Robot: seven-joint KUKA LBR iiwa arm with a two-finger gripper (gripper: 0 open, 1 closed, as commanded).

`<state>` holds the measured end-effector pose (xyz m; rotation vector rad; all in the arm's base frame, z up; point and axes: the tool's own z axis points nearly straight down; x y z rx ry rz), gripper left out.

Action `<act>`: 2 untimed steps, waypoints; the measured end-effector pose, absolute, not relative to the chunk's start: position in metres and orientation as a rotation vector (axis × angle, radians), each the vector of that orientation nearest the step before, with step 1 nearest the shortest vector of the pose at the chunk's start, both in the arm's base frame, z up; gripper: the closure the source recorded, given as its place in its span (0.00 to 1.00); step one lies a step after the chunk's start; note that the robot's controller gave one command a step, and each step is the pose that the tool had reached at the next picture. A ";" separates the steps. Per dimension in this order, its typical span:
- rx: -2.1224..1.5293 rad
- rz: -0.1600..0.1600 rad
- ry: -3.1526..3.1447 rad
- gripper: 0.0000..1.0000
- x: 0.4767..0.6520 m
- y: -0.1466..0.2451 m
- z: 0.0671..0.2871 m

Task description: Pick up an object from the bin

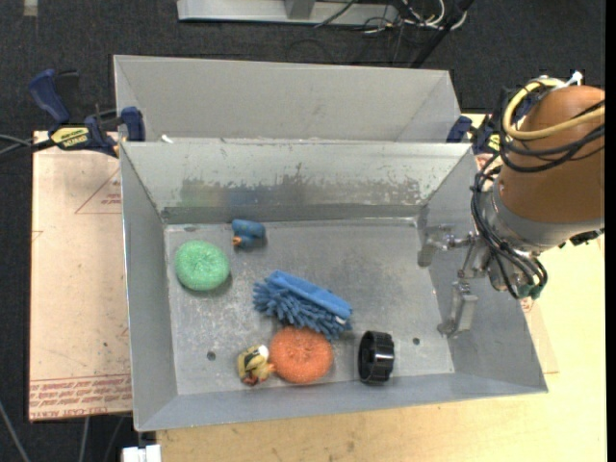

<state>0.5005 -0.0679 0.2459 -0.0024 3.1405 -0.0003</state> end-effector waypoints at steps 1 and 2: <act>-0.003 0.000 3.140 0.00 0.501 -0.068 0.246; 0.069 0.000 3.133 0.00 0.496 -0.054 0.194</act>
Offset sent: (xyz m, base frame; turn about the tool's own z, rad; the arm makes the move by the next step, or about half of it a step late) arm -0.0150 0.0381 -0.1478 0.1209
